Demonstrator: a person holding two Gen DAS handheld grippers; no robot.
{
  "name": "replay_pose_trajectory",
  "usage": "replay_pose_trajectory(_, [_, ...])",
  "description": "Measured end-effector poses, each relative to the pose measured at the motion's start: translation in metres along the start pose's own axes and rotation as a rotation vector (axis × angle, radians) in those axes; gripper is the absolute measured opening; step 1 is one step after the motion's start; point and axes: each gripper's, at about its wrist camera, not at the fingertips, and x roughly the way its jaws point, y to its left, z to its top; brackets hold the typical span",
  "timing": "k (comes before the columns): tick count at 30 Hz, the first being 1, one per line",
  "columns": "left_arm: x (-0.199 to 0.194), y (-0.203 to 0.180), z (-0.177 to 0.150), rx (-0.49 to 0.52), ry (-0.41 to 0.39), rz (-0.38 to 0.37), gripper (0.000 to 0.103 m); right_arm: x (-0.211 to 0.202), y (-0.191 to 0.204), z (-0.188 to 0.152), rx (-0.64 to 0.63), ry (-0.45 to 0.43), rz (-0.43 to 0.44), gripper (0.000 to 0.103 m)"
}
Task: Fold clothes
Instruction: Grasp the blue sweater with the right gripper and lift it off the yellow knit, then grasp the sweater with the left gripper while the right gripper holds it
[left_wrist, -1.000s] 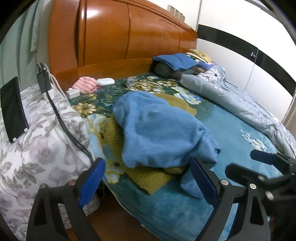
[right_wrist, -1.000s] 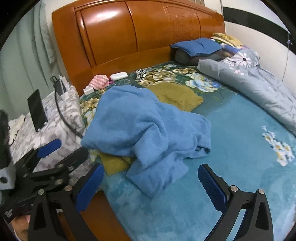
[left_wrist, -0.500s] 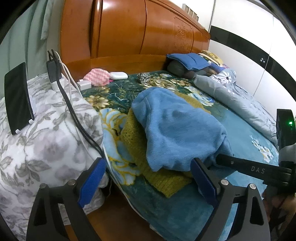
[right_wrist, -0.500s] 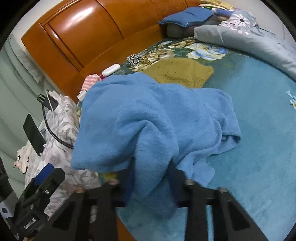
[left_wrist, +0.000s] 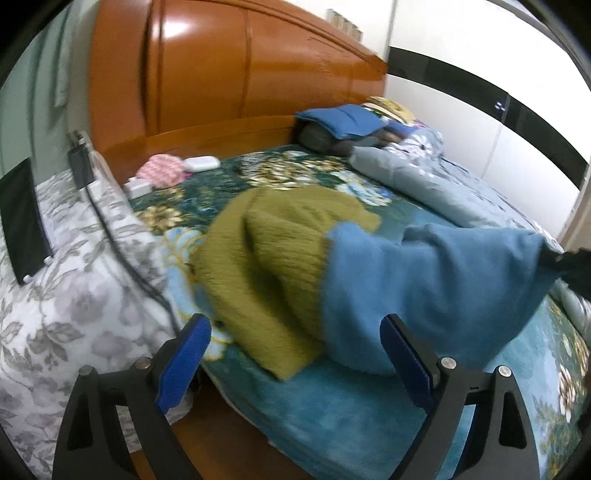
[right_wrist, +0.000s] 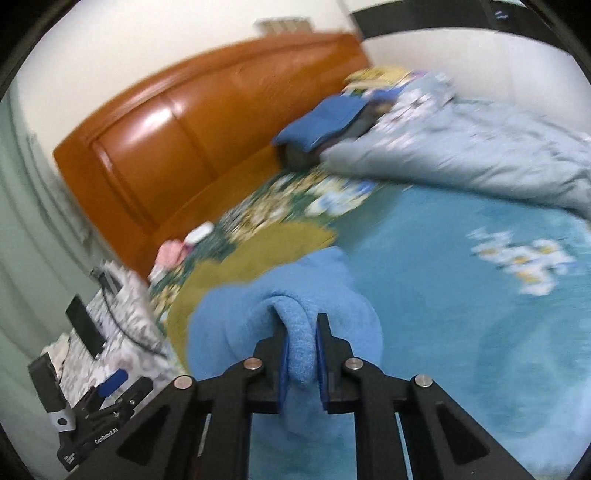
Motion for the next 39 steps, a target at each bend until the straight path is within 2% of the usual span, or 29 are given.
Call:
replay_pose_trajectory(7, [0.0, -0.074, -0.016, 0.112, 0.031, -0.114, 0.093, -0.116, -0.103, -0.013, 0.094, -0.124, -0.212, 0.014])
replay_pose_trajectory(13, [0.002, -0.149, -0.042, 0.227, 0.078, -0.225, 0.093, -0.211, -0.195, -0.062, 0.217, -0.187, -0.407, 0.014])
replay_pose_trajectory(18, [0.003, -0.212, -0.071, 0.335, 0.126, -0.313, 0.093, -0.265, -0.267, -0.116, 0.388, -0.192, -0.514, 0.014])
replay_pose_trajectory(24, [0.001, -0.278, -0.102, 0.46, 0.176, -0.398, 0.093, -0.286, -0.327, -0.181, 0.537, -0.161, -0.558, 0.014])
replay_pose_trajectory(27, [-0.001, -0.303, -0.116, 0.504, 0.207, -0.452, 0.093, -0.285, -0.337, -0.194, 0.546, -0.157, -0.556, 0.017])
replay_pose_trajectory(30, [0.002, -0.327, -0.126, 0.525, 0.241, -0.526, 0.093, -0.289, -0.329, -0.199, 0.513, -0.161, -0.586, 0.02])
replay_pose_trajectory(34, [0.017, -0.35, -0.138, 0.504, 0.326, -0.608, 0.093, -0.3, -0.31, -0.213, 0.439, -0.189, -0.661, 0.057])
replay_pose_trajectory(36, [0.025, -0.357, -0.143, 0.486, 0.369, -0.64, 0.093, -0.308, -0.3, -0.227, 0.417, -0.221, -0.693, 0.06])
replay_pose_trajectory(39, [0.04, -0.368, -0.154, 0.447, 0.454, -0.695, 0.093, -0.308, -0.285, -0.255, 0.413, -0.225, -0.646, 0.061])
